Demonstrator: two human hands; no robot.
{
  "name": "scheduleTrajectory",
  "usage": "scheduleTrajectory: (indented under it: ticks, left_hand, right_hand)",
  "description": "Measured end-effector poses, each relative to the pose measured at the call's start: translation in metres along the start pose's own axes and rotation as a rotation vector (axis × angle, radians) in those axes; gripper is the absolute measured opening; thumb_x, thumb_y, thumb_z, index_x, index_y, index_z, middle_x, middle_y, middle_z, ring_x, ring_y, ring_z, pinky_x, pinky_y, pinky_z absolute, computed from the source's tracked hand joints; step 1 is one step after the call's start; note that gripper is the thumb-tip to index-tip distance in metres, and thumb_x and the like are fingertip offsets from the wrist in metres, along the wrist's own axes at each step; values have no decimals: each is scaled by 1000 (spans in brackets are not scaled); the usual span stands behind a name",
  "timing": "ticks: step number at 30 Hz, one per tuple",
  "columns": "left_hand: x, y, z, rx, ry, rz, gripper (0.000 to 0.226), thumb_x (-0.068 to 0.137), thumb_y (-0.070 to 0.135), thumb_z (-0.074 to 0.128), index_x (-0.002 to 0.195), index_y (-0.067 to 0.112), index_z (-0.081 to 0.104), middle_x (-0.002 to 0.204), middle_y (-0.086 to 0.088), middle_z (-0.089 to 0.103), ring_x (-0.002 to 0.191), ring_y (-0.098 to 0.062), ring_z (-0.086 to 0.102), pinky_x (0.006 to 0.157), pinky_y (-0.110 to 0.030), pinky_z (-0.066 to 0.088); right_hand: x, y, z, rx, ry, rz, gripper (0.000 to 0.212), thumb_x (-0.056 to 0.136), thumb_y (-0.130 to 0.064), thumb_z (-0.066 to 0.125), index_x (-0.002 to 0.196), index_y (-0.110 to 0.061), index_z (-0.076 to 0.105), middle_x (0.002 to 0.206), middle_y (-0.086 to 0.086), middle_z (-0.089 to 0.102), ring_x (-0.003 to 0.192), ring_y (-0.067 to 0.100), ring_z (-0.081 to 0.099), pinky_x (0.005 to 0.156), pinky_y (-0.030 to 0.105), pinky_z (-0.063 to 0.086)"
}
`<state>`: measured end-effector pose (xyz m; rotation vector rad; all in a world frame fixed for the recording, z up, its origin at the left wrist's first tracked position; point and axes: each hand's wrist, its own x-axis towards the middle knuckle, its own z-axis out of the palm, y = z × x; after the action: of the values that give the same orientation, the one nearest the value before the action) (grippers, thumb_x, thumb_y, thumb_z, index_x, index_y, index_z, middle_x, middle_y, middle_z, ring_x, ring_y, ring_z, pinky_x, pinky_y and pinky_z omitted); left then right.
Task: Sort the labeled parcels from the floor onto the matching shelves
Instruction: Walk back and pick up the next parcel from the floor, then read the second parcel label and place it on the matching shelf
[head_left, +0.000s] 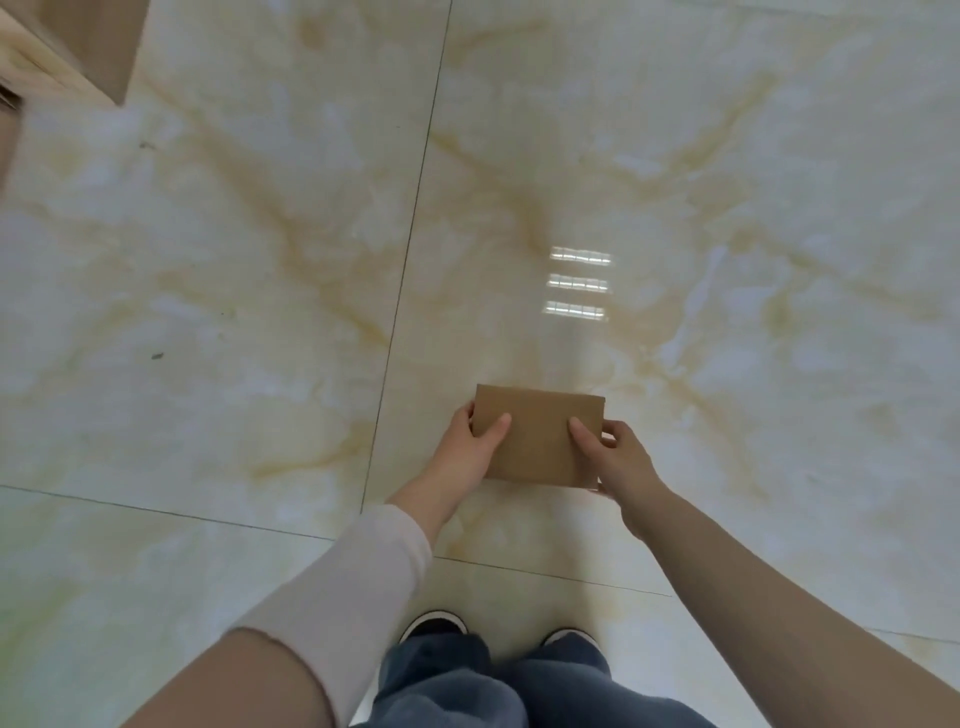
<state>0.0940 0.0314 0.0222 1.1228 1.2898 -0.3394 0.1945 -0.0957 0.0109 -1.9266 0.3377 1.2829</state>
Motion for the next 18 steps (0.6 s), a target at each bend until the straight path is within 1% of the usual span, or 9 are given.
scheduleTrajectory:
  ticks: [3,5,7,8,11,14,16,18]
  left_hand:
    - [-53,18,-6,-22,45,-32,61,93,40,50,145,15,30,140,-7,50,124,-24,53,107,-44,43]
    - [-100,36,-10,-31,64,-36,61,94,42,47,145,15,29,136,-5,50,117,-23,52,106,-40,43]
    - [-154,59,-16,-43,76,-35,60,95,44,43,145,14,28,131,-4,49,109,-19,50,99,-34,44]
    - [-183,71,-19,-58,82,-37,60,96,44,42,145,13,28,132,-4,49,108,-17,49,97,-33,43]
    - [-281,110,-32,-91,98,-51,62,96,48,37,145,13,28,129,-3,48,107,-17,47,94,-33,43]
    - [-389,154,-47,-126,112,-80,66,94,56,32,144,14,30,129,-4,48,109,-18,46,102,-36,42]
    - [-457,183,-57,-156,138,-82,68,93,60,28,142,13,32,123,-4,48,110,-20,47,106,-39,40]
    - [-513,210,-66,-209,174,-64,70,91,63,27,139,12,34,122,-5,48,111,-22,48,107,-42,40]
  right_hand:
    - [-57,-16,-3,29,-10,-1,59,85,-38,62,135,-13,42,127,6,53,105,21,56,91,39,51]
    - [-107,-31,-9,63,-2,0,59,86,-37,61,136,-13,40,126,5,52,105,21,55,89,38,52]
    - [-161,-49,-16,94,14,-1,59,87,-35,62,136,-12,40,128,6,52,107,22,55,90,39,52]
    - [-190,-60,-21,109,22,2,58,86,-34,62,135,-12,41,129,7,53,108,22,56,91,40,52]
    - [-286,-98,-38,131,36,17,55,86,-31,63,133,-13,43,132,7,55,111,25,58,95,46,51]
    - [-394,-140,-60,134,28,20,54,85,-30,64,133,-14,44,134,8,55,115,26,58,96,45,51]
    - [-464,-167,-73,161,22,-19,54,86,-29,64,133,-14,44,134,7,55,117,25,57,92,40,52]
    - [-523,-192,-84,162,37,-98,54,86,-30,63,134,-16,43,130,2,54,115,22,56,89,35,50]
